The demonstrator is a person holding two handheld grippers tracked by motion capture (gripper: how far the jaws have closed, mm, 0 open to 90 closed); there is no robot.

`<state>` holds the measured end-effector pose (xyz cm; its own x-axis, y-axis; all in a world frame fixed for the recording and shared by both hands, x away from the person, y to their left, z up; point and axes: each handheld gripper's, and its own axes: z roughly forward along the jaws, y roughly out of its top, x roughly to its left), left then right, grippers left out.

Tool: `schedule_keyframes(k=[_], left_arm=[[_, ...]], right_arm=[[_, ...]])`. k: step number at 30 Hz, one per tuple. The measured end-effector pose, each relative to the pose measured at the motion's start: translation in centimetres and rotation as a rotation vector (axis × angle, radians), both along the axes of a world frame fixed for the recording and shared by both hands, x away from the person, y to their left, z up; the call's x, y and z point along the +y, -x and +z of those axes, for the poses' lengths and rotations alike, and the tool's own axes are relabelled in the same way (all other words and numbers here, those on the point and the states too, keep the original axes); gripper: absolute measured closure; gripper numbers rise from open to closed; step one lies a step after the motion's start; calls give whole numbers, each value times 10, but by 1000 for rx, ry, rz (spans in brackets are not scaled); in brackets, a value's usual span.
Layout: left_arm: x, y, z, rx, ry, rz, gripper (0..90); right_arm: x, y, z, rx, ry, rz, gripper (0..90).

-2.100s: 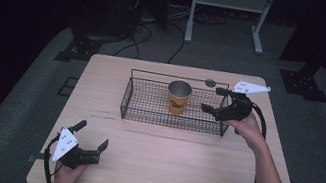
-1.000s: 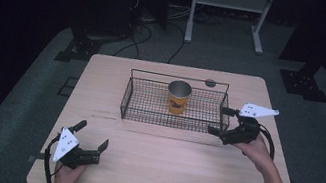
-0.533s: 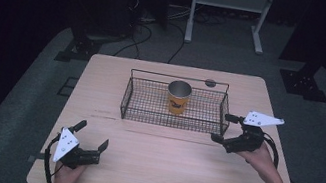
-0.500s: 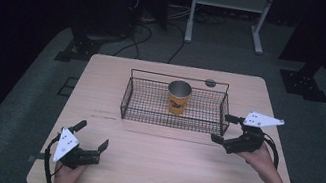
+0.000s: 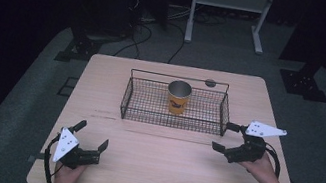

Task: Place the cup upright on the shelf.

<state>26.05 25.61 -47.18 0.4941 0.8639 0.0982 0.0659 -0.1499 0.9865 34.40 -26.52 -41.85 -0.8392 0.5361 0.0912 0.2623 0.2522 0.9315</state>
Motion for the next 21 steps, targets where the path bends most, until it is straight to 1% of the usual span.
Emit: schedule_keyframes(k=[4,8,11,13,19,21], left_arm=[[0,0,0,-2,1,0,0],[0,0,0,-2,1,0,0],[0,0,0,-2,1,1,0],[0,0,0,-2,0,1,0],[0,0,0,-2,1,2,0],[-1,0,0,-3,-1,2,0]], right_arm=[[-3,5,-5,6,-1,-5,26],[-6,11,-10,9,-14,-11,26],[-9,15,-15,6,-3,-24,26],[-11,17,-17,10,-13,-28,26],[-14,26,-23,2,-12,-45,26],[-14,29,-25,-7,-6,-51,26]])
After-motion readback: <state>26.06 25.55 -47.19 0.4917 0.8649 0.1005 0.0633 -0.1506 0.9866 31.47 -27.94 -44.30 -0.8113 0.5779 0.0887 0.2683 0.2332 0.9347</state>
